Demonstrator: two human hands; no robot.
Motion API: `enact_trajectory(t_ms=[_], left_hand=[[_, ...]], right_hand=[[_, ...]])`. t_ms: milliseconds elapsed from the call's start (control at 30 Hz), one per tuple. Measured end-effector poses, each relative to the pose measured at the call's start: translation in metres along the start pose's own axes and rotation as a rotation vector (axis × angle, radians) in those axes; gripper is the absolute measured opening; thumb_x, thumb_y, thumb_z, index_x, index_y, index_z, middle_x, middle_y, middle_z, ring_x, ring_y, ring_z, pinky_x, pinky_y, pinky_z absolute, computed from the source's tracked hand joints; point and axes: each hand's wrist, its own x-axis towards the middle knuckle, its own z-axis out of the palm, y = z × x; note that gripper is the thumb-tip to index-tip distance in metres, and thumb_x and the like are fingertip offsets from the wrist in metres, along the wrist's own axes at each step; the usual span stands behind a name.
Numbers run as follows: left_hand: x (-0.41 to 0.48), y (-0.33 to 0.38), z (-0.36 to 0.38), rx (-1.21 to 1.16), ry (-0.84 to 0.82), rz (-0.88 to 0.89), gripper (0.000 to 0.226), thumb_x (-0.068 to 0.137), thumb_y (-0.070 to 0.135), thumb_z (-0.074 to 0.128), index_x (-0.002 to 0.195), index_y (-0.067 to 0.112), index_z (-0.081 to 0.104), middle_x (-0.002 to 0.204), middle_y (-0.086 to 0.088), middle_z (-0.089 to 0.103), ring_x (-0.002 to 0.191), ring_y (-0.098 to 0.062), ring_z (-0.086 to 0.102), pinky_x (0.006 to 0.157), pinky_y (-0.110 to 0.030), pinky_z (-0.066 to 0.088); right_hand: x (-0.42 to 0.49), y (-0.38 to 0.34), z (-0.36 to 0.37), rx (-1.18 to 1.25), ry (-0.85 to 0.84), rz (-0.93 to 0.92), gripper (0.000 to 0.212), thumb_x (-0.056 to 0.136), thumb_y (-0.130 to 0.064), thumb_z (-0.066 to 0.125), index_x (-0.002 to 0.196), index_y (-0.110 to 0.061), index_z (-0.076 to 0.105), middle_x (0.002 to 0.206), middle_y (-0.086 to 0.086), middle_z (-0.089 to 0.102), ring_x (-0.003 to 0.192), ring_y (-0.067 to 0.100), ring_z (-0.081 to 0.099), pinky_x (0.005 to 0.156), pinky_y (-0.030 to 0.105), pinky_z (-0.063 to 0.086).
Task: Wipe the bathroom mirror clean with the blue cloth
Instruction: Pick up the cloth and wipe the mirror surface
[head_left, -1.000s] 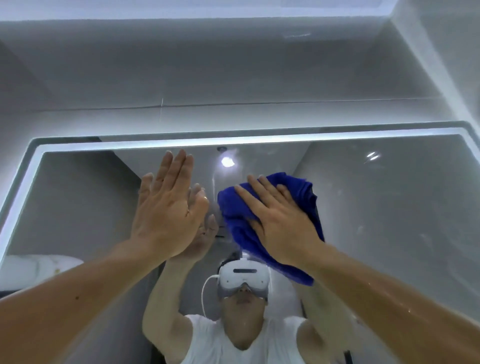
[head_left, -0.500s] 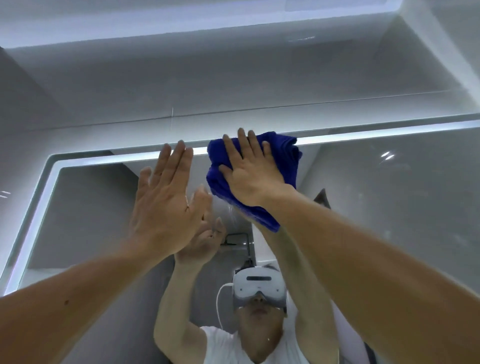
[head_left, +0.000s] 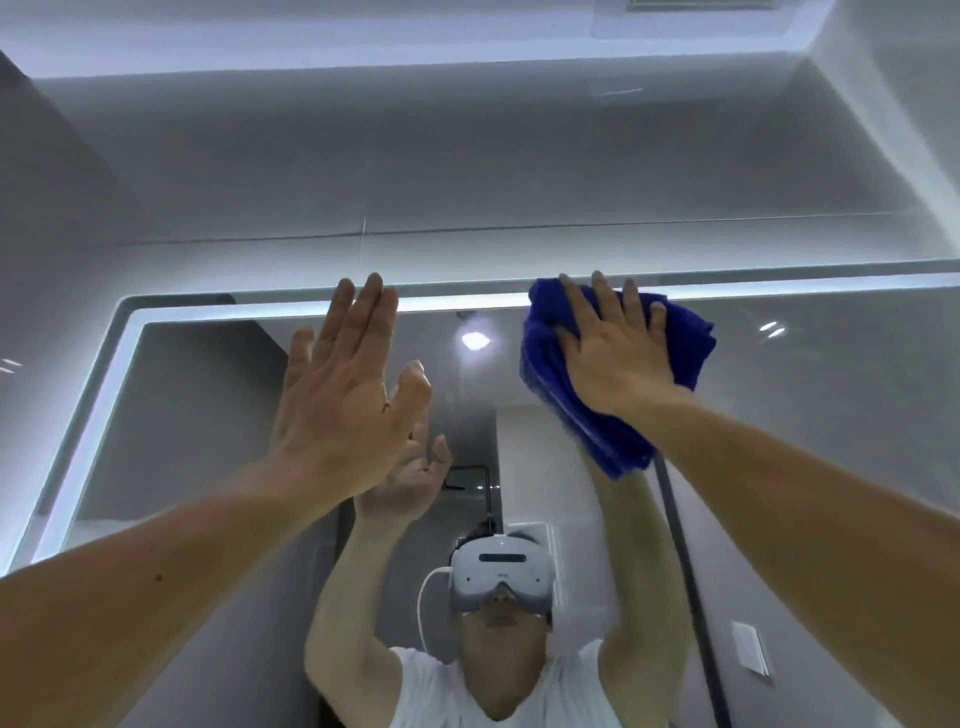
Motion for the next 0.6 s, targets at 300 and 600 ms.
enact_trajectory(t_ms=[300,600], left_hand=[[-0.007,-0.004,0.016,-0.001,-0.019,0.021,0.079,0.084,0.055,0.011,0.157,0.025,0.002,0.164,0.012,-0.007,0.146,0.001,-0.018,0.122,-0.040,-0.004],[-0.025,-0.002,0.021,-0.021,-0.026,-0.027,0.078,0.086,0.056,0.011,0.156,0.025,0.002,0.164,0.012,-0.004,0.146,0.001,-0.015,0.121,-0.036,-0.004]], right_hand=[[0.014,-0.073,0.010,0.019,-0.036,-0.249,0.056,0.102,-0.048,0.015,0.154,-0.034,0.000,0.164,0.000,0.003,0.150,0.027,-0.001,0.118,0.049,-0.002],[-0.162,-0.024,0.020,-0.028,-0.181,-0.692,0.054,0.103,-0.047,0.022,0.154,-0.035,0.014,0.162,-0.002,0.017,0.150,0.025,0.008,0.119,0.046,0.005]])
